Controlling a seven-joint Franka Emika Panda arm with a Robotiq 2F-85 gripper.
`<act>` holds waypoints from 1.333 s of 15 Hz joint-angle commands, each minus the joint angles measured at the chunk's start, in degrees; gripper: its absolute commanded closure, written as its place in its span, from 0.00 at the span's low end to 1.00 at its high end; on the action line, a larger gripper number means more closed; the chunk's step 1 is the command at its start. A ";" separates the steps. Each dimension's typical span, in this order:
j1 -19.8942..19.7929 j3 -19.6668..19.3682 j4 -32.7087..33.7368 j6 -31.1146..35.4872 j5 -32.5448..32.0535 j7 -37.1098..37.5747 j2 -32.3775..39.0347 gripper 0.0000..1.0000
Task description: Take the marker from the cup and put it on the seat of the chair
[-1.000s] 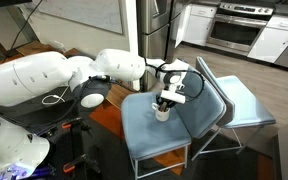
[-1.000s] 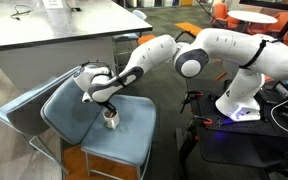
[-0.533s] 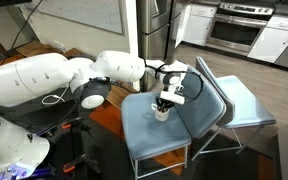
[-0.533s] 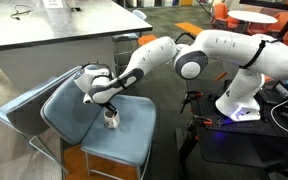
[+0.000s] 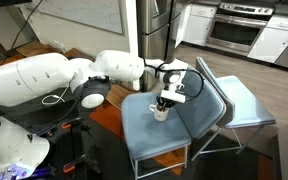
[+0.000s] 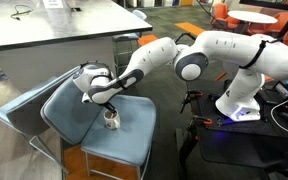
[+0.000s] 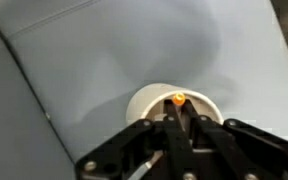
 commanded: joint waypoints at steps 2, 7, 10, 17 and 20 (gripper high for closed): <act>0.65 -2.19 3.26 -2.05 1.04 0.78 0.29 0.97; -1.96 -0.32 0.30 -2.35 0.75 -0.36 -2.93 0.97; -3.66 0.44 -1.36 -0.73 1.22 0.34 -4.71 0.97; -9.24 4.32 -6.00 1.72 4.04 -2.22 -9.47 0.97; -10.98 5.34 -10.04 1.71 3.41 -3.29 -12.64 0.97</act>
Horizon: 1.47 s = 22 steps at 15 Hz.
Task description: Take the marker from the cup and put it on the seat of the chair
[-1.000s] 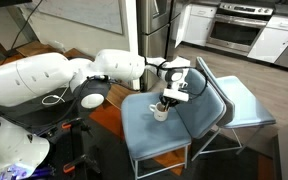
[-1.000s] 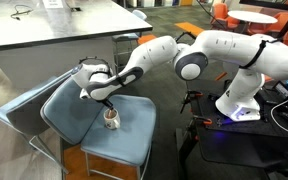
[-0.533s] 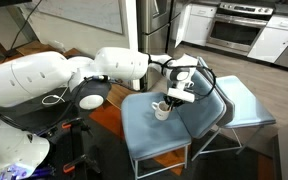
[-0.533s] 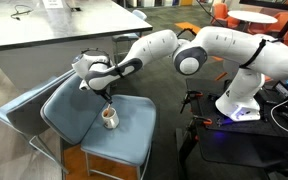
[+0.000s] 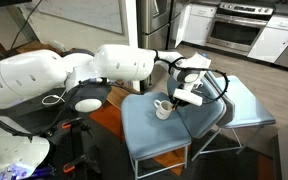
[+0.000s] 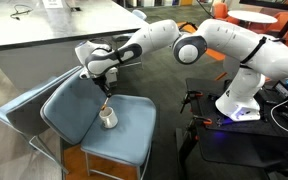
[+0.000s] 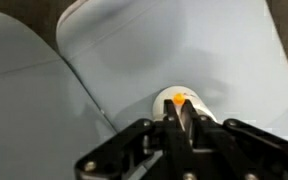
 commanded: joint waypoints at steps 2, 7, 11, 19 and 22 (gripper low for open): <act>-2.94 0.98 -11.86 2.38 0.46 -1.24 -7.81 0.97; -6.30 1.20 -21.83 3.03 1.15 -0.46 -11.07 0.97; -8.20 1.38 -26.19 5.77 1.47 0.25 -9.00 0.97; -8.70 1.06 -30.02 10.91 3.41 2.73 -8.27 0.54; -7.86 0.30 -31.16 10.39 1.88 4.04 -9.74 0.32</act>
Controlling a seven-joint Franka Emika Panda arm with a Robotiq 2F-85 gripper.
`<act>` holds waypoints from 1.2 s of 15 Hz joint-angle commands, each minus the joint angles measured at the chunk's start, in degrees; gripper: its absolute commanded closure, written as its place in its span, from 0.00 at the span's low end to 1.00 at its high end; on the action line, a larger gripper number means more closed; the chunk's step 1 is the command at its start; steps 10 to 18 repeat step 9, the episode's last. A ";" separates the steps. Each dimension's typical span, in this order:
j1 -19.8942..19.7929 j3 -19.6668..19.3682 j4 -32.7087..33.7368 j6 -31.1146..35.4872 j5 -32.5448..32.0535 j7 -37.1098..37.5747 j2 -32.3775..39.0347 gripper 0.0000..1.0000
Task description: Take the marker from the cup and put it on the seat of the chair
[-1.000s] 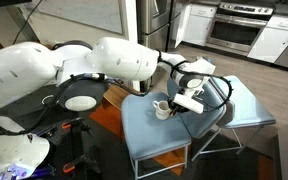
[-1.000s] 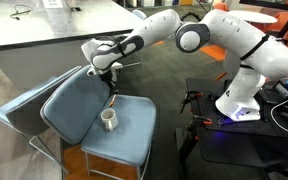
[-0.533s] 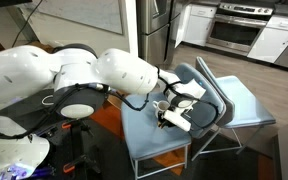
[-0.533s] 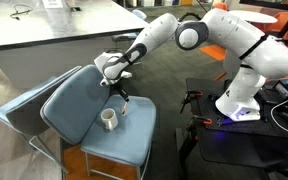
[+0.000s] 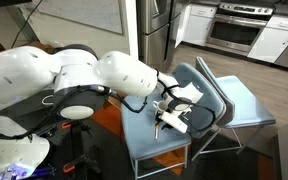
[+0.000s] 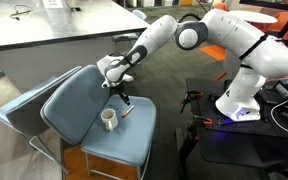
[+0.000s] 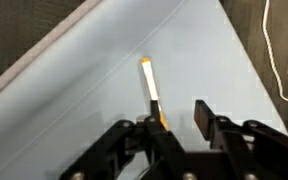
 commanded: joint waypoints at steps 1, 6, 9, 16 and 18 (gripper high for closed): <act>0.96 -0.96 -4.86 1.80 -1.36 2.04 -4.30 0.26; 1.88 -0.40 -10.86 7.32 -2.23 2.43 -10.53 0.00; 4.03 -2.28 -14.44 10.17 -0.29 2.83 -13.69 0.00; 4.03 -2.28 -14.44 10.17 -0.29 2.83 -13.69 0.00; 4.03 -2.28 -14.44 10.17 -0.29 2.83 -13.69 0.00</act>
